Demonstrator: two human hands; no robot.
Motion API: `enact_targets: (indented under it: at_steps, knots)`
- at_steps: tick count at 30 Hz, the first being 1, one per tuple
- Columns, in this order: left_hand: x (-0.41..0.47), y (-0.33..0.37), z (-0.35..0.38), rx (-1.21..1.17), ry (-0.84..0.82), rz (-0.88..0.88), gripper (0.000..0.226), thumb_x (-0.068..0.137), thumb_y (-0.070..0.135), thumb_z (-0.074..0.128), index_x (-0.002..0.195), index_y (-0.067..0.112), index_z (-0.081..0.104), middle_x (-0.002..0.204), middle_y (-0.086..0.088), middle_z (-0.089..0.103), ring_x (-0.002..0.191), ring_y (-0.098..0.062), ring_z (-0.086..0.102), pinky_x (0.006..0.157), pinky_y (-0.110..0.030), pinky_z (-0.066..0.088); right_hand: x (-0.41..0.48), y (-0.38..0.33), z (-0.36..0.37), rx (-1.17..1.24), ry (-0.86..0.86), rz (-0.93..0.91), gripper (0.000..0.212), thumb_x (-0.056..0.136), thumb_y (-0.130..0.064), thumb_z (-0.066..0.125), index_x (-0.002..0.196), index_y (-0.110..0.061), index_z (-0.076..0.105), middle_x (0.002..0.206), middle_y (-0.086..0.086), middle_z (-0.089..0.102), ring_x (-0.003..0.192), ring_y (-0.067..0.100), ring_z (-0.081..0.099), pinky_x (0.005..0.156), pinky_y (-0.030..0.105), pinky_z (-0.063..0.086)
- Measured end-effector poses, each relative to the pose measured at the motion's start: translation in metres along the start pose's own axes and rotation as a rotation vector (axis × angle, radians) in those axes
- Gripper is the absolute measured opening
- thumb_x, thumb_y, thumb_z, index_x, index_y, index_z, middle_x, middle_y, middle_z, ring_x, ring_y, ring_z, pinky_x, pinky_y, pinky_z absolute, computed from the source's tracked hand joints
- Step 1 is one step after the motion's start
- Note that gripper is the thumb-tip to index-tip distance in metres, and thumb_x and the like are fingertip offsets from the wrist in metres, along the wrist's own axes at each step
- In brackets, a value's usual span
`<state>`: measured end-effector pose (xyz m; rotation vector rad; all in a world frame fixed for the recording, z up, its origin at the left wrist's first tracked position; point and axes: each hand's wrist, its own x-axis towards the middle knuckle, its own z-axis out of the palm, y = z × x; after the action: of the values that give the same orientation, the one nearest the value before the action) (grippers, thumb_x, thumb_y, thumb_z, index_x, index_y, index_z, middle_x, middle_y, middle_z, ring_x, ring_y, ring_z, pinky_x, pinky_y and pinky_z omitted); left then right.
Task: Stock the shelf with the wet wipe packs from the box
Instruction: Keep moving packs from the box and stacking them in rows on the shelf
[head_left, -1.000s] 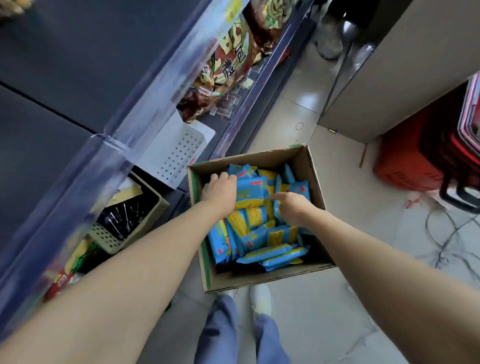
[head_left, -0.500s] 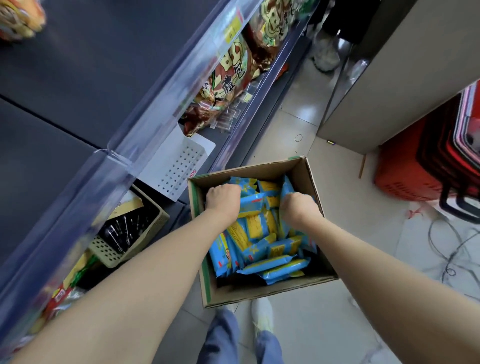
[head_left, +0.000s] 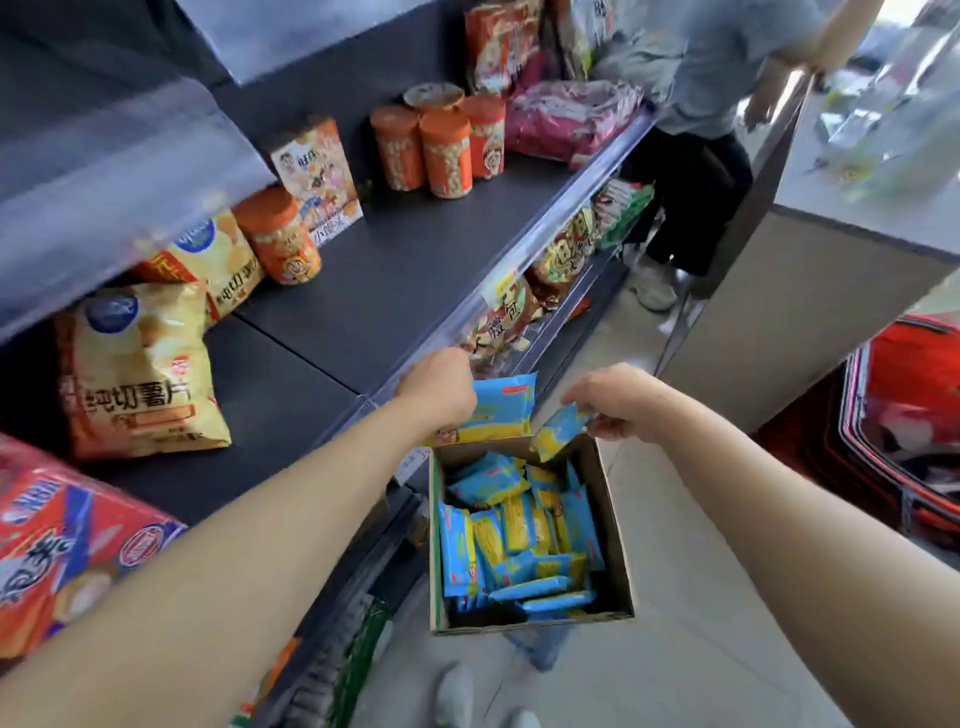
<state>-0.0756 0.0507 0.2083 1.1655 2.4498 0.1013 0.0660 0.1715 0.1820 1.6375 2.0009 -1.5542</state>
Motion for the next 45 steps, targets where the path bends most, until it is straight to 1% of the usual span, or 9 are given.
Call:
enact_targets:
  at_steps: [5,13,20,23,28,32,36,41,45]
  knots:
    - [-0.056,0.001,-0.083,-0.041,0.267,0.027,0.028,0.081,0.001,0.049,0.107,0.007,0.060,0.117,-0.014,0.062,0.108,-0.034,0.058,0.083,-0.039,0.048,-0.074,-0.071,-0.029,-0.093,-0.032,-0.309,0.046,0.087,0.001,0.050,0.131,-0.011,0.048,0.097,0.004,0.052,0.061,0.010,0.050,0.042,0.018,0.049]
    - [-0.179,-0.046,-0.206,-0.050,0.637,-0.147,0.028,0.082,0.000,0.045,0.107,0.004,0.057,0.115,-0.015,0.059,0.106,-0.034,0.055,0.078,-0.037,0.044,-0.182,-0.178,-0.021,-0.121,-0.039,-0.688,0.033,0.083,0.003,0.045,0.097,-0.022,0.061,0.074,0.003,0.052,0.060,0.016,0.048,0.053,0.023,0.040]
    - [-0.272,-0.128,-0.260,-0.044,0.854,-0.368,0.029,0.080,-0.006,0.043,0.099,0.003,0.063,0.107,-0.016,0.062,0.097,-0.035,0.057,0.078,-0.038,0.046,-0.251,-0.271,0.050,-0.066,-0.053,-0.978,0.020,0.083,0.005,0.051,0.095,-0.009,0.058,0.077,0.007,0.051,0.070,0.018,0.049,0.053,0.024,0.041]
    - [-0.300,-0.176,-0.274,-0.052,0.882,-0.475,0.027,0.080,-0.006,0.045,0.093,0.007,0.065,0.097,-0.015,0.060,0.082,-0.030,0.050,0.068,-0.032,0.040,-0.267,-0.307,0.092,-0.043,-0.053,-1.087,0.021,0.082,0.007,0.055,0.090,-0.011,0.061,0.071,0.007,0.053,0.061,0.014,0.047,0.049,0.020,0.041]
    - [-0.336,-0.267,-0.299,-0.140,0.961,-0.577,0.028,0.084,-0.004,0.046,0.104,0.006,0.063,0.107,-0.013,0.063,0.085,-0.026,0.054,0.068,-0.031,0.039,-0.276,-0.360,0.155,0.037,-0.082,-1.149,0.019,0.084,0.001,0.057,0.089,-0.017,0.062,0.093,0.008,0.059,0.079,0.018,0.056,0.059,0.024,0.046]
    - [-0.352,-0.322,-0.309,-0.137,0.973,-0.662,0.030,0.083,-0.007,0.044,0.104,0.004,0.062,0.099,-0.012,0.060,0.083,-0.025,0.052,0.067,-0.032,0.039,-0.279,-0.392,0.202,0.070,-0.087,-1.221,0.021,0.086,0.000,0.055,0.095,-0.018,0.062,0.095,0.006,0.056,0.066,0.008,0.053,0.053,0.018,0.044]
    - [-0.352,-0.366,-0.307,-0.101,0.920,-0.724,0.030,0.084,-0.008,0.045,0.105,0.004,0.063,0.093,-0.009,0.058,0.079,-0.025,0.051,0.059,-0.029,0.039,-0.271,-0.419,0.249,0.041,-0.102,-1.232,0.019,0.086,-0.001,0.055,0.089,-0.019,0.060,0.095,0.008,0.057,0.080,0.019,0.056,0.061,0.026,0.048]
    - [-0.322,-0.400,-0.304,-0.074,0.801,-0.741,0.043,0.086,-0.008,0.041,0.124,0.007,0.056,0.123,-0.010,0.059,0.105,-0.028,0.057,0.073,-0.029,0.041,-0.247,-0.442,0.289,-0.040,-0.152,-1.162,0.016,0.088,-0.001,0.055,0.089,-0.017,0.060,0.093,0.009,0.056,0.065,0.013,0.054,0.055,0.023,0.046]
    - [-0.295,-0.419,-0.298,-0.060,0.751,-0.739,0.043,0.086,-0.008,0.038,0.123,0.008,0.054,0.127,-0.011,0.054,0.113,-0.030,0.053,0.081,-0.034,0.043,-0.229,-0.454,0.311,-0.029,-0.220,-1.074,0.020,0.091,0.002,0.050,0.093,-0.016,0.059,0.098,0.009,0.057,0.076,0.019,0.060,0.063,0.029,0.053]
